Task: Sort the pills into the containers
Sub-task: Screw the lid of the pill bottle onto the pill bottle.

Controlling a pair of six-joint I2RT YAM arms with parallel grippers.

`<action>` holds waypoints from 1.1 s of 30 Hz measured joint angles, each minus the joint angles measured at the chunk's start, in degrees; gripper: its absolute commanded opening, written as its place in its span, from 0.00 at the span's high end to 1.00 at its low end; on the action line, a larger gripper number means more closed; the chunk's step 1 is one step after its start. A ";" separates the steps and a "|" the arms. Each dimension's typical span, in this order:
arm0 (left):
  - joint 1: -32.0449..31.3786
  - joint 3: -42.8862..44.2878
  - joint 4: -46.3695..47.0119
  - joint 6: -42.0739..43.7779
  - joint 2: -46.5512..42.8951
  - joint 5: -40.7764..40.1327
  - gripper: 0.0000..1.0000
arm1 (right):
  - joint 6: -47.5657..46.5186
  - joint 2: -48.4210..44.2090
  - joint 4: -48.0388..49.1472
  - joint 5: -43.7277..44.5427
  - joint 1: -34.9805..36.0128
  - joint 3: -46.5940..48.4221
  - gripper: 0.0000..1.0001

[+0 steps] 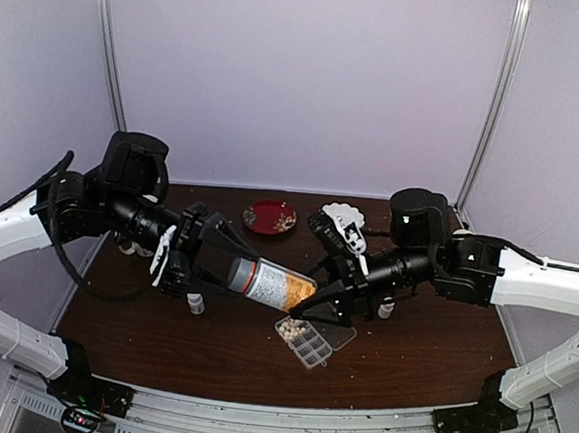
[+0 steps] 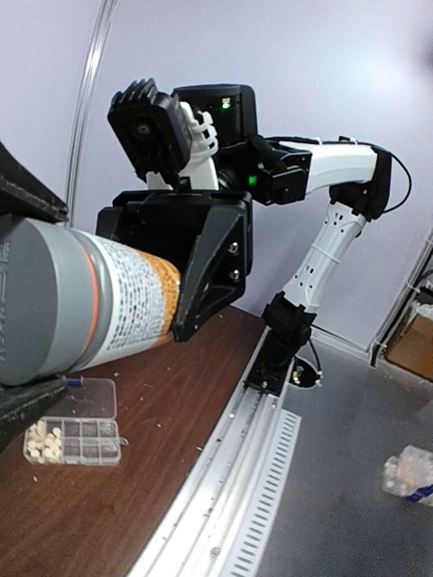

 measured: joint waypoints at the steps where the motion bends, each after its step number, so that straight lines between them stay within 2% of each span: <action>1: -0.31 -0.35 0.11 2.64 -0.35 -0.68 0.67 | 0.22 0.07 0.02 -0.09 0.00 0.00 1.00; 3: -0.52 -0.87 0.31 7.45 -0.79 -2.03 0.45 | 0.35 0.11 0.02 -0.02 -0.07 0.00 1.00; 4: -0.59 -1.01 0.44 8.81 -0.92 -2.54 0.30 | 0.37 0.11 0.02 0.04 -0.17 -0.02 1.00; 5: -0.63 -1.11 0.70 9.22 -1.01 -3.04 0.08 | 0.31 0.11 0.02 0.09 -0.28 -0.04 1.00; 6: -0.70 -1.16 1.07 9.14 -1.03 -3.67 0.03 | 0.28 0.09 0.15 0.46 -0.39 -0.09 1.00; 12: -1.16 -2.84 5.90 -2.40 -0.63 -6.80 0.02 | -3.82 -2.03 1.16 3.43 -0.39 -0.09 1.00; 18: -1.16 -6.60 14.12 -26.34 -4.44 -13.53 0.03 | -9.05 -4.59 -2.89 8.35 -0.42 -0.07 1.00; 23: -1.14 -6.47 13.92 -40.74 -7.78 -16.28 0.02 | -12.13 -6.08 -4.87 13.92 -0.42 -0.07 1.00; 27: -1.14 -5.84 13.81 -55.78 -9.81 -20.70 0.02 | -14.62 -7.13 -4.72 19.89 0.20 -0.09 1.00; 33: -1.07 -4.68 15.63 -74.03 -10.49 -20.17 0.03 | -20.76 -9.64 -1.49 29.64 3.06 -1.86 1.00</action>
